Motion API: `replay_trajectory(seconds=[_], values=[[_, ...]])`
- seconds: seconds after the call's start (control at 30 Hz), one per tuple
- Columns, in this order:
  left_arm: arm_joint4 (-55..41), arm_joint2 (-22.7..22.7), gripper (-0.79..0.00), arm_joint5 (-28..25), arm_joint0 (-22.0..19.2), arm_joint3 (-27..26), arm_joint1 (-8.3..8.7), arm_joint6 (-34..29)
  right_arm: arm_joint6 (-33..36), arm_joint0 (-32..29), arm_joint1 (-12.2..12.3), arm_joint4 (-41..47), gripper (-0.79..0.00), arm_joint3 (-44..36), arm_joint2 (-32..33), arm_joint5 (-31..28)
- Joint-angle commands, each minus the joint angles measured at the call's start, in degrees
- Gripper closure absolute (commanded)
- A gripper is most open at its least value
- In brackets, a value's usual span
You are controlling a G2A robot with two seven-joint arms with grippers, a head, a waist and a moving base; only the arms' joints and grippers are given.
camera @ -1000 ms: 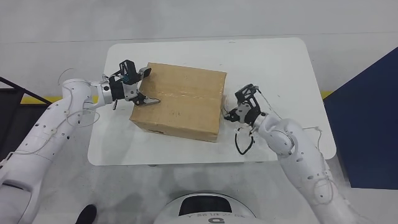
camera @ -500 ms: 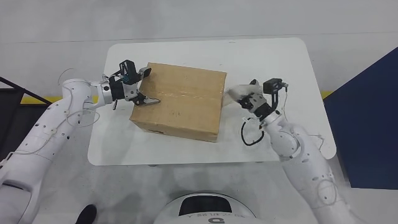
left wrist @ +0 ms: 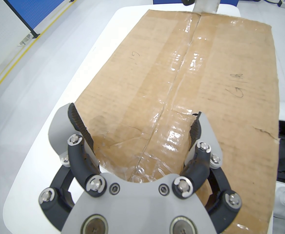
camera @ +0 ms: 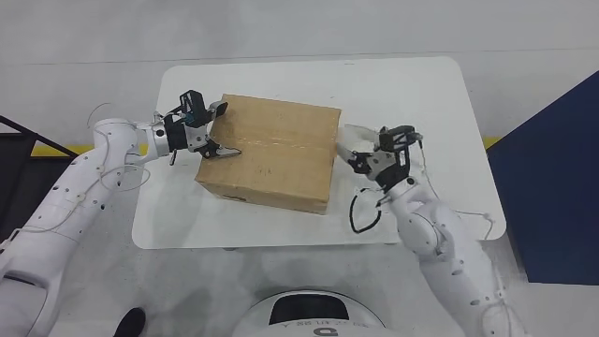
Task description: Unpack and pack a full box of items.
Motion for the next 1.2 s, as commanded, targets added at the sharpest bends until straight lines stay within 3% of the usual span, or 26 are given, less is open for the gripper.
replay_trajectory(seconds=[0.0, 0.33, 0.53, 0.73, 0.9, 1.17], values=[[0.0, 0.0, -0.785, 0.0, 0.0, 0.0, 0.00, 0.0, 1.9, 0.6, -0.3, -3.2, -0.785, -1.6, -2.3, 4.2], [-0.9, -0.7, -0.785, 1.8, 0.6, 0.1, 0.03, -0.2, 6.2, 5.6, -2.5, -13.7, -0.785, -2.7, -12.4, 17.0], [-3.5, -7.4, -0.785, 5.6, 5.0, 1.0, 1.84, 1.6, 8.4, 7.8, -3.6, -17.7, -0.785, -1.5, -16.2, 20.9], [-6.7, -12.7, -0.785, 4.4, 8.7, 4.4, 3.31, 0.1, 10.0, 9.5, -4.6, -19.1, -0.785, -0.3, -17.9, 23.3], [-9.2, -10.8, -0.785, 4.0, 8.0, 5.8, 2.31, -6.1, 11.4, 10.6, -5.2, -20.0, -0.785, 0.7, -18.6, 24.3], [-10.6, -5.0, -0.785, 2.4, 3.1, 5.7, -0.59, -13.1, 12.8, 11.5, -6.0, -20.8, -0.785, 1.4, -18.8, 25.1]])
